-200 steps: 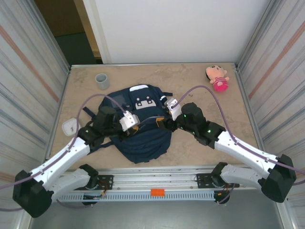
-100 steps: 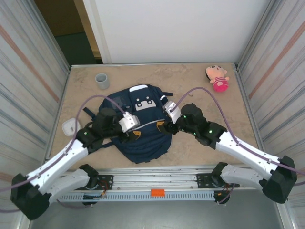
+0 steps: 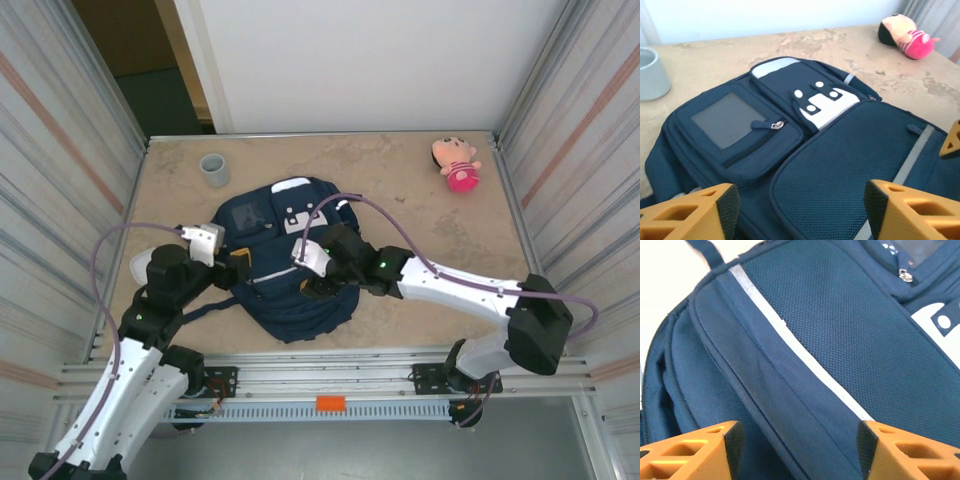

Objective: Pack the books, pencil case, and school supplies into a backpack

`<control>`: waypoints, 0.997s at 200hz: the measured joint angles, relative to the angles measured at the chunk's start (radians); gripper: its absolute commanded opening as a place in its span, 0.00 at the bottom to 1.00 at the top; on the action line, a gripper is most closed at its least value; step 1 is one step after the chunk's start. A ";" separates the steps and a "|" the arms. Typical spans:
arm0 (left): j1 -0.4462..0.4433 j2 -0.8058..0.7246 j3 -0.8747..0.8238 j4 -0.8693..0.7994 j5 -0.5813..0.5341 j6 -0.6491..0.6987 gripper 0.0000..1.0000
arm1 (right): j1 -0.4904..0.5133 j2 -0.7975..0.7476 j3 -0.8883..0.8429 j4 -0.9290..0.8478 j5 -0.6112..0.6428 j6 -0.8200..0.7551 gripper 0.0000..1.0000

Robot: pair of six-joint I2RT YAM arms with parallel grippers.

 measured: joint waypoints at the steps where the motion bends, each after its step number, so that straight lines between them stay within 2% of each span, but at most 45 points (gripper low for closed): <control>1: 0.000 0.000 0.000 -0.001 -0.001 -0.001 0.69 | 0.000 0.003 0.000 0.000 0.002 -0.002 0.62; 23: 0.005 0.013 -0.011 -0.011 -0.013 -0.027 0.69 | 0.000 0.053 0.007 0.005 0.023 -0.029 0.61; 33: 0.005 0.022 -0.014 -0.013 -0.015 -0.034 0.69 | 0.000 0.077 0.018 0.008 0.034 -0.033 0.58; 63: 0.005 0.048 -0.015 -0.017 -0.020 -0.045 0.69 | 0.000 0.109 0.029 0.023 0.050 -0.062 0.14; 75: 0.005 0.059 -0.015 -0.017 -0.020 -0.045 0.68 | 0.000 0.106 0.029 0.028 0.054 -0.072 0.05; 90: 0.005 0.063 -0.015 -0.017 -0.019 -0.043 0.68 | -0.005 0.095 0.027 0.035 0.060 -0.077 0.00; 121: 0.005 0.064 -0.034 0.013 0.012 -0.042 0.66 | -0.060 0.008 -0.011 0.046 0.031 -0.074 0.00; 161: 0.001 0.087 -0.067 0.079 0.152 -0.022 0.65 | -0.202 -0.178 -0.105 0.029 -0.057 -0.027 0.00; 180: -0.028 0.117 -0.066 0.104 0.219 0.032 0.65 | -0.277 -0.253 -0.138 0.008 -0.106 -0.001 0.00; 199: -0.080 0.161 -0.049 0.094 0.282 0.143 0.66 | -0.335 -0.302 -0.167 -0.003 -0.149 0.026 0.00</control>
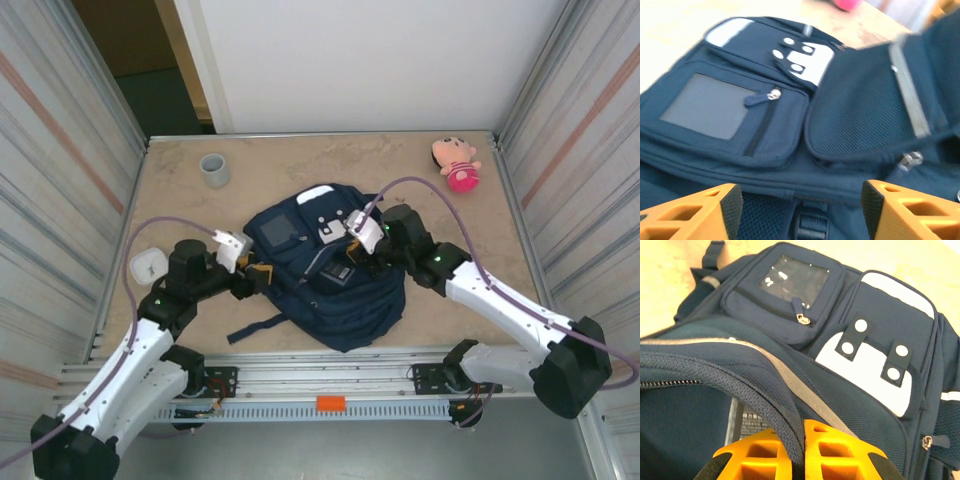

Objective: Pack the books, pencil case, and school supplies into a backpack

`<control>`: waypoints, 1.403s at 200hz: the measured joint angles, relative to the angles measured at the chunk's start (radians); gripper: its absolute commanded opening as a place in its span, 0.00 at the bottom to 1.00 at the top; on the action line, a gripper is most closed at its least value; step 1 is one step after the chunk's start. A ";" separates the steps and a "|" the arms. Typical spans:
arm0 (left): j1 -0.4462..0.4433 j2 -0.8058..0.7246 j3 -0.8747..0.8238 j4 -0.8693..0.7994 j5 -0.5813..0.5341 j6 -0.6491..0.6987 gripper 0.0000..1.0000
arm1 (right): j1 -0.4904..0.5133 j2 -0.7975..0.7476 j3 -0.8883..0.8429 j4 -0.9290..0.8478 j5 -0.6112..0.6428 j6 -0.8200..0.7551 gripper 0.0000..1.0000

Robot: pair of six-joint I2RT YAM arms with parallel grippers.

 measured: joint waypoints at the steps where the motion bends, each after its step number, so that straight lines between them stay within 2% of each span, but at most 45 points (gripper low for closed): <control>1: -0.004 0.004 0.003 -0.002 0.005 0.007 0.66 | -0.002 -0.002 -0.001 0.000 -0.002 0.000 0.00; 45: -0.109 0.183 0.121 -0.104 0.122 0.296 0.64 | -0.035 -0.042 -0.052 0.005 -0.061 0.051 0.00; 81: -0.214 0.351 0.180 -0.137 0.149 0.414 0.59 | -0.035 -0.051 -0.063 0.017 -0.077 0.060 0.00; 119: -0.243 0.452 0.193 -0.140 0.157 0.434 0.53 | -0.035 -0.085 -0.093 0.033 -0.076 0.071 0.00; 183: -0.257 0.465 0.198 -0.068 0.190 0.383 0.41 | -0.039 -0.093 -0.117 0.081 -0.080 0.107 0.00; 224: -0.277 0.467 0.188 -0.020 0.218 0.347 0.24 | -0.040 -0.093 -0.117 0.083 -0.081 0.113 0.00; 280: -0.276 0.467 0.175 0.020 0.193 0.303 0.00 | -0.040 -0.093 -0.117 0.084 -0.083 0.119 0.00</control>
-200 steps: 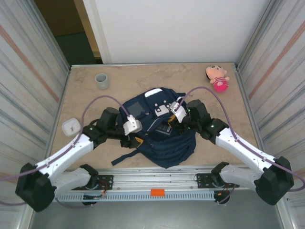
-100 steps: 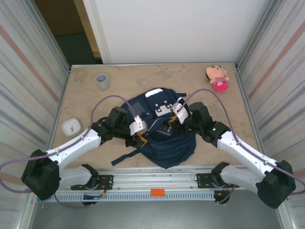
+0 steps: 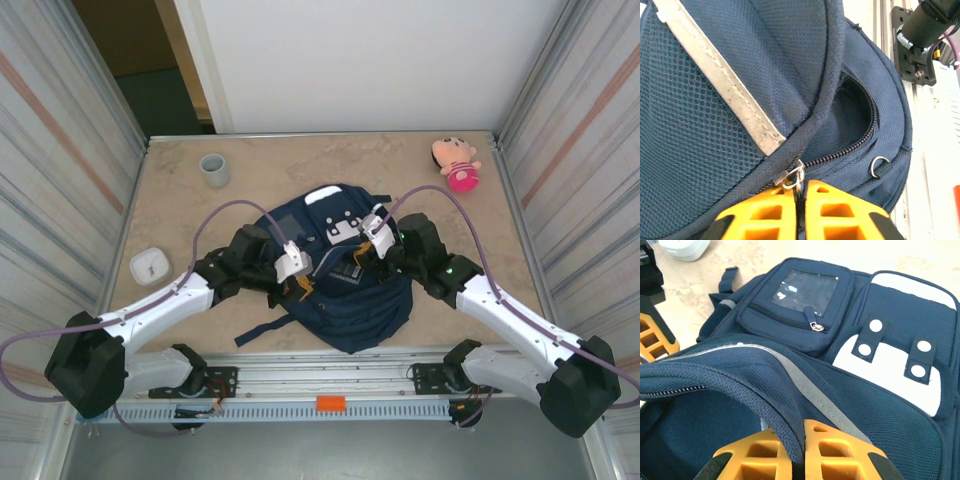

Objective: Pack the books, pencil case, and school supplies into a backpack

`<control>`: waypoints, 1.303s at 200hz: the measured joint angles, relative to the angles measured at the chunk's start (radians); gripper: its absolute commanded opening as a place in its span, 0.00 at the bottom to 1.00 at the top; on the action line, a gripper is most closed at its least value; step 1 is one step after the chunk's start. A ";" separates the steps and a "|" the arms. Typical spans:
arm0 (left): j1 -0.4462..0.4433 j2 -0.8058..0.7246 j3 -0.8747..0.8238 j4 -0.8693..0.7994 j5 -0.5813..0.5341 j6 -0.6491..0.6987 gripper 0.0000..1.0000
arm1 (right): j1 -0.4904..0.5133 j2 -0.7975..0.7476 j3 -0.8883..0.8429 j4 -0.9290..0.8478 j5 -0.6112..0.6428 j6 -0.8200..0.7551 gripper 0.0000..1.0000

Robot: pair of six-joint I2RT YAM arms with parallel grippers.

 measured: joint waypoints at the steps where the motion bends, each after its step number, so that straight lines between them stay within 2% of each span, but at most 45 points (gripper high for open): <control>1: 0.000 0.000 0.000 0.000 0.000 0.002 0.00 | 0.000 0.000 0.000 0.000 0.000 0.001 0.00; 9: 0.000 0.000 0.000 0.002 -0.003 -0.006 0.00 | 0.000 0.000 0.000 0.000 0.000 0.006 0.00; 23: 0.000 -0.002 -0.001 0.004 -0.004 -0.010 0.00 | 0.000 0.000 -0.001 0.000 0.000 0.016 0.11; 31: 0.000 -0.004 -0.003 0.006 -0.006 -0.014 0.00 | 0.000 -0.002 -0.003 0.000 0.000 0.025 0.21; 37: 0.000 -0.006 -0.005 0.006 -0.008 -0.018 0.00 | 0.000 -0.007 -0.008 0.000 0.002 0.036 0.33; 63: -0.002 -0.014 -0.026 0.014 -0.014 -0.025 0.00 | 0.013 -0.085 -0.049 -0.002 0.016 0.142 0.42; 102: -0.006 -0.023 -0.036 0.016 -0.020 -0.025 0.00 | 0.084 -0.284 -0.126 -0.035 0.054 0.442 0.48; 154: -0.006 -0.033 -0.050 0.020 -0.022 -0.025 0.00 | 0.248 -0.505 -0.201 -0.053 0.146 0.883 0.56; 202: -0.006 -0.059 -0.057 0.019 -0.034 -0.025 0.00 | 0.281 -0.496 -0.319 -0.022 0.165 1.255 0.65; 224: -0.007 -0.062 -0.060 0.018 -0.041 -0.025 0.00 | 0.290 -0.464 -0.339 0.022 0.165 1.355 0.71; 260: -0.018 -0.063 -0.060 0.016 -0.050 -0.025 0.00 | 0.288 -0.407 -0.365 0.155 0.165 1.463 0.70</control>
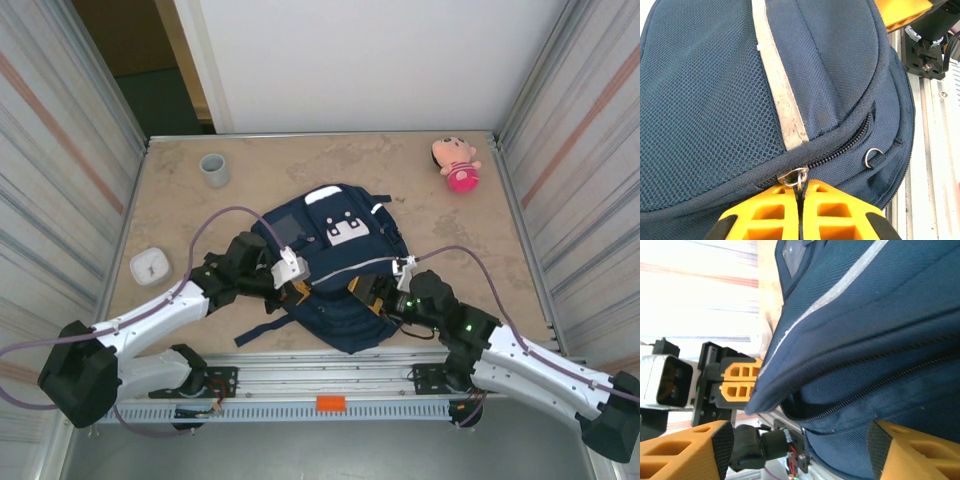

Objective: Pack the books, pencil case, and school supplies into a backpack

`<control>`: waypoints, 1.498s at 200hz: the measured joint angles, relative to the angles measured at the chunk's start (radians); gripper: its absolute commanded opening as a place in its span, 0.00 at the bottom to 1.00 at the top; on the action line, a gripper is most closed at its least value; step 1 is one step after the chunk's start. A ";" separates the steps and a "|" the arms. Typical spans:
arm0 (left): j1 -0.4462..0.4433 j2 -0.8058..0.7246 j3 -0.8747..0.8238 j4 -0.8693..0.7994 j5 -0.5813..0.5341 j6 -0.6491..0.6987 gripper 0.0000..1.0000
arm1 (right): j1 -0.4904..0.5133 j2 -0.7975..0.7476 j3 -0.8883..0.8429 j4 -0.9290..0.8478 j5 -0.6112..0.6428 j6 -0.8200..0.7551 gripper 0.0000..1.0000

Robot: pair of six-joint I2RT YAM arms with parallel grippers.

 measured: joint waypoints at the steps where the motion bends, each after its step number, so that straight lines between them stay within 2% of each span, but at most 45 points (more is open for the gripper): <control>1: 0.000 0.000 0.000 0.000 0.000 0.000 0.00 | 0.000 0.003 -0.001 0.006 0.000 0.004 0.70; 25: -0.003 -0.009 0.000 -0.003 -0.008 0.000 0.00 | -0.012 0.052 -0.003 0.077 -0.005 0.046 0.65; 52: -0.003 -0.016 0.000 -0.003 -0.014 0.000 0.00 | -0.035 0.103 -0.003 0.142 -0.027 0.080 0.47; 94: -0.008 -0.016 0.000 -0.010 -0.021 0.000 0.00 | -0.076 0.167 -0.003 0.201 -0.050 0.103 0.34; 126: -0.010 -0.016 0.000 -0.016 -0.021 0.000 0.00 | -0.093 0.195 -0.005 0.223 -0.056 0.123 0.10; 155: -0.029 -0.016 0.000 -0.021 -0.029 -0.004 0.00 | -0.093 0.211 -0.006 0.231 -0.059 0.122 0.01; 253: -0.172 0.018 0.034 -0.021 -0.079 -0.061 0.05 | -0.093 0.272 -0.006 0.274 -0.079 0.119 0.00; 299: -0.256 0.095 0.065 -0.024 -0.123 -0.097 0.20 | -0.104 0.281 -0.006 0.275 -0.083 0.108 0.00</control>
